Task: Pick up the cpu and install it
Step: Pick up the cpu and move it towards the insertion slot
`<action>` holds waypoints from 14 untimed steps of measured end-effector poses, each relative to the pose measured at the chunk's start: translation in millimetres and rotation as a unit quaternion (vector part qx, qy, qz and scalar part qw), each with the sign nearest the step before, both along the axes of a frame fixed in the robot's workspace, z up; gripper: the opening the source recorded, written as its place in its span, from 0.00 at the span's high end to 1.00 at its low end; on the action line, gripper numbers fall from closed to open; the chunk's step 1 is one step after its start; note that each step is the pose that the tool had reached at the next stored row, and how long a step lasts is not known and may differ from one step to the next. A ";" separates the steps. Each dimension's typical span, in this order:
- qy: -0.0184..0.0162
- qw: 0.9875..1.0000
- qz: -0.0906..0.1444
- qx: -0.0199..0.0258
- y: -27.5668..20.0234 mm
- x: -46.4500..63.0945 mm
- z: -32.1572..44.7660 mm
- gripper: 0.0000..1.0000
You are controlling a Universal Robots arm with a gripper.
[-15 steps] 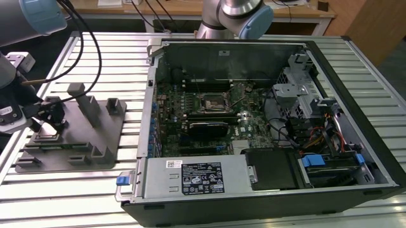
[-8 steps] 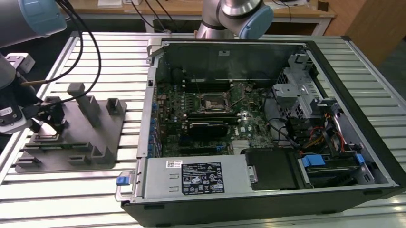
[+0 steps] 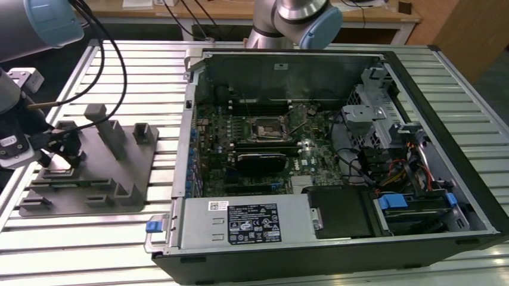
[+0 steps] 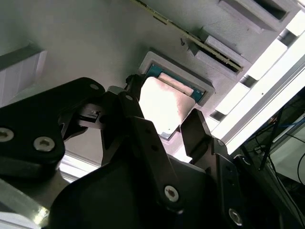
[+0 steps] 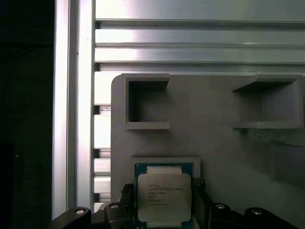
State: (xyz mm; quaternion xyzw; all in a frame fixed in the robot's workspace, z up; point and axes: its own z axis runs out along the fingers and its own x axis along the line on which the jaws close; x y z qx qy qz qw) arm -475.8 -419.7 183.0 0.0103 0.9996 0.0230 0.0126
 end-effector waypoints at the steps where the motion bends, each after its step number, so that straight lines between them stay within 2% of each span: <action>1: 0.000 1.000 0.000 0.001 0.1 0.0 -0.2 0.40; 14: 0.000 1.000 0.001 0.004 0.1 0.1 -0.6 0.40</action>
